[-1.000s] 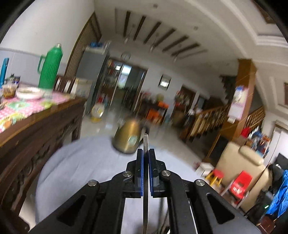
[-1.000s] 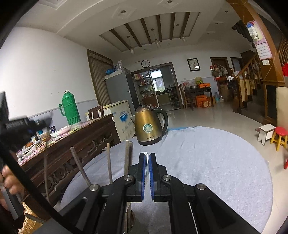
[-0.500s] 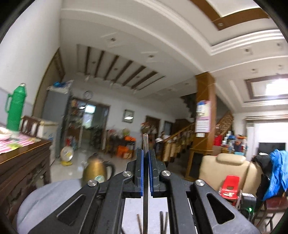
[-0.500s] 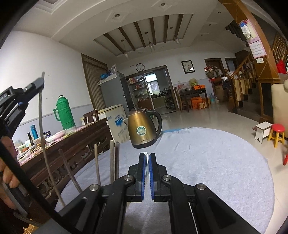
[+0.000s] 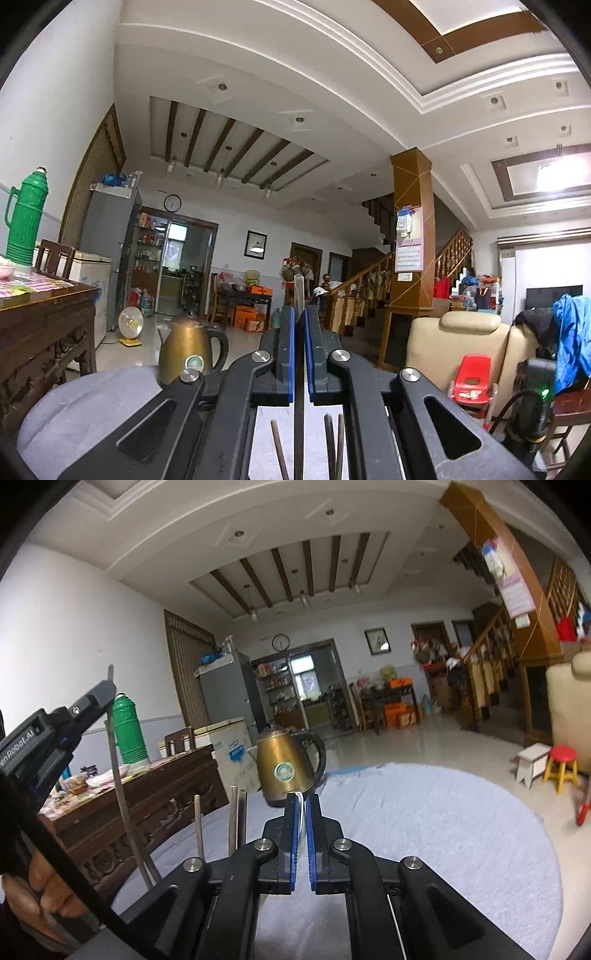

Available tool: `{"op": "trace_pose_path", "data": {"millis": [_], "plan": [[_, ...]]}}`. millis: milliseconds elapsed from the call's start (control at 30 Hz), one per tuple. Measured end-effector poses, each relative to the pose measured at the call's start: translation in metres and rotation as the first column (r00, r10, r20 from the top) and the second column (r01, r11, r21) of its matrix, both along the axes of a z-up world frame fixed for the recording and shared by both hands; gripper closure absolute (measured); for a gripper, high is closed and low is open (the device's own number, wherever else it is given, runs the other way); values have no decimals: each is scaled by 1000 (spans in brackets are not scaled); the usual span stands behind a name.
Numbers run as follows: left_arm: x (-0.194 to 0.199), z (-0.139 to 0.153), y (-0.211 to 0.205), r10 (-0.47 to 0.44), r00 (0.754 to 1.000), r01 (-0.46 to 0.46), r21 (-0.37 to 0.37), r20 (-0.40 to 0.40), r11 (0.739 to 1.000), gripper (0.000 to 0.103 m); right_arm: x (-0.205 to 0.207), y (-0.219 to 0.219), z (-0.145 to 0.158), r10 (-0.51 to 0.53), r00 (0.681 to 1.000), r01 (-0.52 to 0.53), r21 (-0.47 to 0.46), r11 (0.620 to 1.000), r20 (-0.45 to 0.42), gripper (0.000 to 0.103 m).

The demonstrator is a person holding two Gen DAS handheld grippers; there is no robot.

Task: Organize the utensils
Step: 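Lift the spoon and chopstick and carry both tools over the grey cup, then lower the spoon and chopstick into the cup and open both tools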

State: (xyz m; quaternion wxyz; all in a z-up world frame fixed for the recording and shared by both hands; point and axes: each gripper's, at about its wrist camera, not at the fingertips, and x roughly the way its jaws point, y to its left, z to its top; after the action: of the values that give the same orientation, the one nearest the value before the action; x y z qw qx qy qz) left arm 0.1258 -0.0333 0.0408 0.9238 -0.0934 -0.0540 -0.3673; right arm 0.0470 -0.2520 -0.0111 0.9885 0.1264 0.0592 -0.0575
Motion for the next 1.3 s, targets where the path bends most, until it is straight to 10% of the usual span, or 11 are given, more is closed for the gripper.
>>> {"op": "trace_pose_path", "data": {"millis": [667, 1200, 1300], "plan": [[-22, -33, 13, 73, 994, -63, 111, -85, 992, 97, -20, 78, -21, 47, 998, -25, -361, 932, 52, 98], [-28, -43, 19, 53, 952, 44, 308, -300, 950, 96, -22, 65, -32, 185, 969, -221, -239, 946, -166, 96], [-26, -44, 17, 54, 922, 95, 358, -384, 929, 93, -14, 60, -33, 219, 943, -265, -164, 950, -252, 71]]}}
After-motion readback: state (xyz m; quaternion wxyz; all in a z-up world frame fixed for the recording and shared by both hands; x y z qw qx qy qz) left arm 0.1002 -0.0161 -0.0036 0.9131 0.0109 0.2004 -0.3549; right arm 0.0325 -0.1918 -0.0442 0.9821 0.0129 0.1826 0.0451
